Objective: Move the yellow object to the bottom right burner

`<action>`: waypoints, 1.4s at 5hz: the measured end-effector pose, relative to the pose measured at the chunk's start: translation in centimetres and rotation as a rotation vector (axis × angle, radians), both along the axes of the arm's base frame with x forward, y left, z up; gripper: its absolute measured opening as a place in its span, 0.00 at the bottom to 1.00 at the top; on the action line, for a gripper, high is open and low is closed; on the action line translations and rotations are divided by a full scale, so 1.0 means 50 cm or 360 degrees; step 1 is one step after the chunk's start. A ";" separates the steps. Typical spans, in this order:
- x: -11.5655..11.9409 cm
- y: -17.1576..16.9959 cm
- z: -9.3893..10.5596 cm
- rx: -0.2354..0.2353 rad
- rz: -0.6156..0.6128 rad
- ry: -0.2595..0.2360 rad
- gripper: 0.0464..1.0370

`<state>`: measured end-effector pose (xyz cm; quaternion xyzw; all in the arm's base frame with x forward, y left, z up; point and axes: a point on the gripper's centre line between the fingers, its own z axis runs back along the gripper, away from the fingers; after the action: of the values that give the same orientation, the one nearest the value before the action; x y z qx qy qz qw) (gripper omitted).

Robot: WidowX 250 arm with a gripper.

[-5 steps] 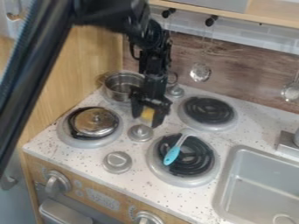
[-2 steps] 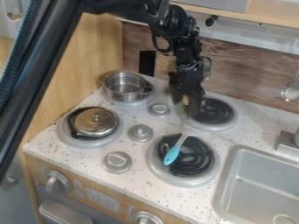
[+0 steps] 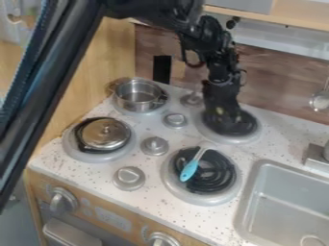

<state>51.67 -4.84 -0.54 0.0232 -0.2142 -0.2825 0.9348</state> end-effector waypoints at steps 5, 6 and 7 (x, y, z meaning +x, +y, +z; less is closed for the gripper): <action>0.044 -0.003 -0.025 -0.0063 0.0167 0.0028 0.97; 0.035 0.003 -0.037 -0.0053 0.0188 0.0066 0.96; 0.000 0.027 -0.030 -0.0029 0.0234 0.0164 0.96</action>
<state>51.66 -3.49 -2.04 0.0157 -0.1661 -0.2119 0.9630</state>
